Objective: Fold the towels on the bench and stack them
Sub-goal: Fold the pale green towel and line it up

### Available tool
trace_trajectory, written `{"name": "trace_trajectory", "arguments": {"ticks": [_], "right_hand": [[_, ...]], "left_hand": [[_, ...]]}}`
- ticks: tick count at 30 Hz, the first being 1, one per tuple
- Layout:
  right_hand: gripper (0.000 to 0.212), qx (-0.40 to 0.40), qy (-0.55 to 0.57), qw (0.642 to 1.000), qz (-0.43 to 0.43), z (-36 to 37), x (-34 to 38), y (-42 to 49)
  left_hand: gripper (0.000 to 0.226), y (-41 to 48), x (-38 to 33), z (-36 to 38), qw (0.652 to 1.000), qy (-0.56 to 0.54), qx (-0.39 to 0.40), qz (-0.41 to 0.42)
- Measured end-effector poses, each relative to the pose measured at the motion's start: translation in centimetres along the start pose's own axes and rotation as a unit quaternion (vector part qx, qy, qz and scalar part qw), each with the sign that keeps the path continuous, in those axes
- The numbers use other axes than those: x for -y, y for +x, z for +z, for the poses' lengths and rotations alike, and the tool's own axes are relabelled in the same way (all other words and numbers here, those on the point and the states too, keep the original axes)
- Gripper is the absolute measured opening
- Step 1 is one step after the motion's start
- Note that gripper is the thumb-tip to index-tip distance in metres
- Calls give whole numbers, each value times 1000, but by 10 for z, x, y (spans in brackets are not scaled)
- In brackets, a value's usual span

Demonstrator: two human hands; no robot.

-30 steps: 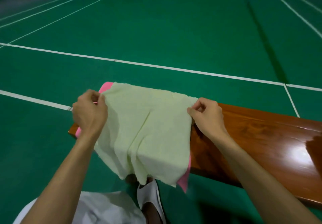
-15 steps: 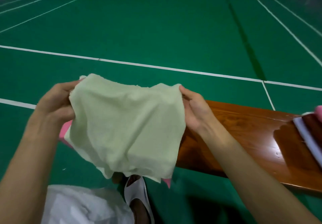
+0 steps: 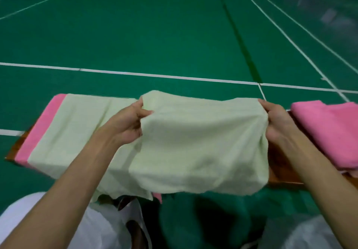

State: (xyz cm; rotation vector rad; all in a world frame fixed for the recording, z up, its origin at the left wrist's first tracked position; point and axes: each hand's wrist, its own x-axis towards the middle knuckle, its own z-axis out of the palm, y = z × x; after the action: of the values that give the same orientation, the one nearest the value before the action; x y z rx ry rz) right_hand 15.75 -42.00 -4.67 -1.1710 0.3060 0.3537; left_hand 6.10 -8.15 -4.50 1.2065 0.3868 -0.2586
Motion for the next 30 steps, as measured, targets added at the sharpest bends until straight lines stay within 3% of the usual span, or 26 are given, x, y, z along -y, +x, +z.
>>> {"name": "trace_trajectory", "arguments": {"ticks": [4, 7, 13, 15, 18, 19, 21, 23, 27, 30], "right_hand": [[25, -78, -94, 990, -74, -45, 0, 14], [11, -159, -242, 944, -157, -65, -5, 15], [42, -139, -460, 858, -181, -88, -20, -1], [50, -131, -541, 813, -168, -90, -18, -5], [56, -138, -666, 713, -170, -86, -17, -7], [60, -135, -691, 687, -178, -84, -18, -6], [74, -99, -714, 661, -207, -83, -28, 0], [78, -26, -728, 645, -230, -82, -42, 5], [71, 31, -772, 594, -223, -77, -69, 15], [73, 10, -793, 574, -204, -81, -71, 16]], "left_hand": [[57, 26, 32, 32, 998, 54, 17, -29], [52, 32, 44, 50, 993, 105, 7, -52], [30, 40, 51, 52, 938, 320, -113, -75], [14, 35, 49, 54, 879, 445, -168, -30], [26, 29, 63, 55, 700, 635, -299, 130], [31, 28, 71, 59, 676, 640, -314, 184], [52, 32, 87, 70, 692, 630, -267, 232], [71, 43, 104, 77, 701, 654, -187, 213], [73, 60, 122, 69, 634, 741, -123, 182], [74, 66, 116, 52, 622, 750, -111, 197]]}}
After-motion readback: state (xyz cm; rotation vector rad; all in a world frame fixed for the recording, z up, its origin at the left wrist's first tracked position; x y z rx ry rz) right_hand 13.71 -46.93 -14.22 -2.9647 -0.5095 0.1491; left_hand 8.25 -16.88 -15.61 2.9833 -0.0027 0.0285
